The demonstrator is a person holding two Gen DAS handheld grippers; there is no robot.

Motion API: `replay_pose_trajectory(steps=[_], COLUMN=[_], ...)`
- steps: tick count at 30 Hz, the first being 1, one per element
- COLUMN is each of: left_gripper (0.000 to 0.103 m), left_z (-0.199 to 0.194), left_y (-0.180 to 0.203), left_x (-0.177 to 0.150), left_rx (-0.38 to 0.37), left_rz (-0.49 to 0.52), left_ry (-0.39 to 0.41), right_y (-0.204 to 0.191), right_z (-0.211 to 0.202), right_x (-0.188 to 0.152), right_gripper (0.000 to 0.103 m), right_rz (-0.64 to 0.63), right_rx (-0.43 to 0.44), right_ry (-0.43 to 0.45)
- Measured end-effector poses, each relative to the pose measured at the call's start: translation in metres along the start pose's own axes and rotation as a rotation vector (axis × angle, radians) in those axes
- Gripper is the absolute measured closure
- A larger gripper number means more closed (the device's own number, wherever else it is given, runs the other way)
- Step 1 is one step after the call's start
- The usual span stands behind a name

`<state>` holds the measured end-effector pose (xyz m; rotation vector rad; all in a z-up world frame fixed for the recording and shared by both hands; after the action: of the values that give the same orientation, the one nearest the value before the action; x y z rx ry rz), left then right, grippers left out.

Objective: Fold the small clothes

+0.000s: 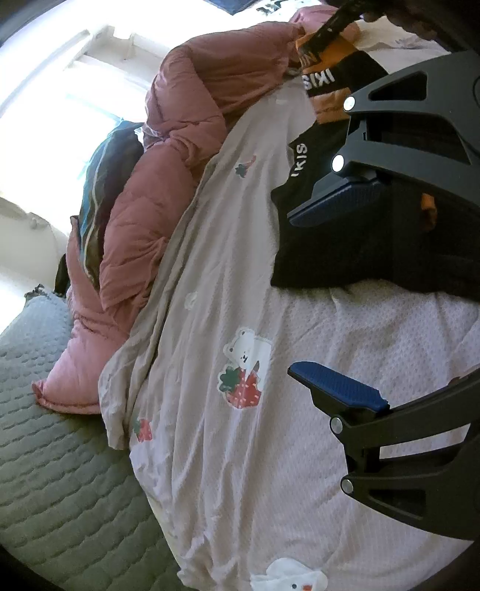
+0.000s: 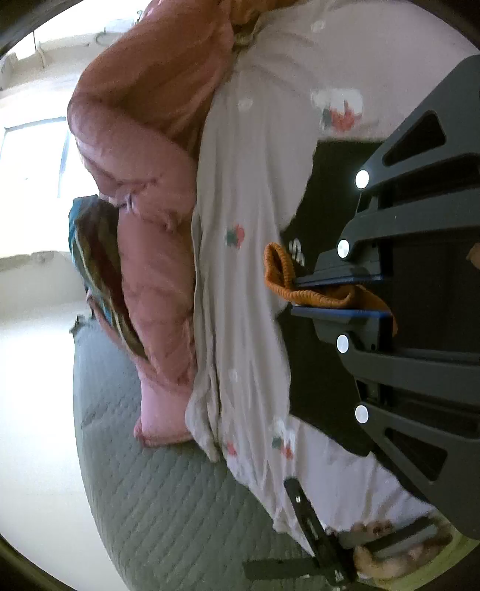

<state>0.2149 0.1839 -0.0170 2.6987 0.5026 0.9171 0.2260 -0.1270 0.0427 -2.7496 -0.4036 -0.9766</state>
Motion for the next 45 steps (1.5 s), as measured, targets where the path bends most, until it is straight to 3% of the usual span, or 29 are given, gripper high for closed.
replay_pose_trajectory(steps=[4, 16, 23, 26, 29, 36, 41, 45], left_gripper=[0.035, 0.035, 0.035, 0.035, 0.035, 0.035, 0.035, 0.035], left_z=[0.007, 0.038, 0.065, 0.072, 0.076, 0.081, 0.092, 0.093], left_y=[0.011, 0.064, 0.086, 0.088, 0.089, 0.088, 0.089, 0.086], left_x=[-0.005, -0.027, -0.043, -0.049, -0.052, -0.056, -0.064, -0.065], left_rx=[0.014, 0.017, 0.002, 0.012, 0.015, 0.031, 0.071, 0.064], left_rz=[0.044, 0.244, 0.324, 0.342, 0.348, 0.361, 0.391, 0.387], left_ry=[-0.020, -0.082, -0.164, -0.193, -0.210, -0.242, -0.290, -0.300], right_y=[0.019, 0.037, 0.052, 0.061, 0.064, 0.042, 0.008, -0.018], right_z=[0.006, 0.021, 0.027, 0.027, 0.026, 0.033, 0.051, 0.067], right_x=[-0.008, -0.035, -0.050, -0.057, -0.061, -0.064, -0.063, -0.061], right_gripper=[0.094, 0.095, 0.094, 0.086, 0.085, 0.074, 0.073, 0.066], right_rz=[0.011, 0.031, 0.061, 0.098, 0.106, 0.060, -0.006, -0.072], right_rx=[-0.054, -0.100, -0.127, -0.128, -0.130, -0.094, -0.053, -0.034], right_ry=[-0.015, -0.059, -0.099, -0.109, -0.113, -0.134, -0.176, -0.221])
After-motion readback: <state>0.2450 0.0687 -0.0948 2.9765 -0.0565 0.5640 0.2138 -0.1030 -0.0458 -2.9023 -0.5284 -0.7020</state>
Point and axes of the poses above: each gripper's, at about its wrist camera, not at the fingertips, and z roughly the way its jaws point, y to its right, x to its top, the point moved 5 cm from there along z, roughly the way its jaws point, and after that the axes turned 15 degrees about -y, right-handed, at the moved point
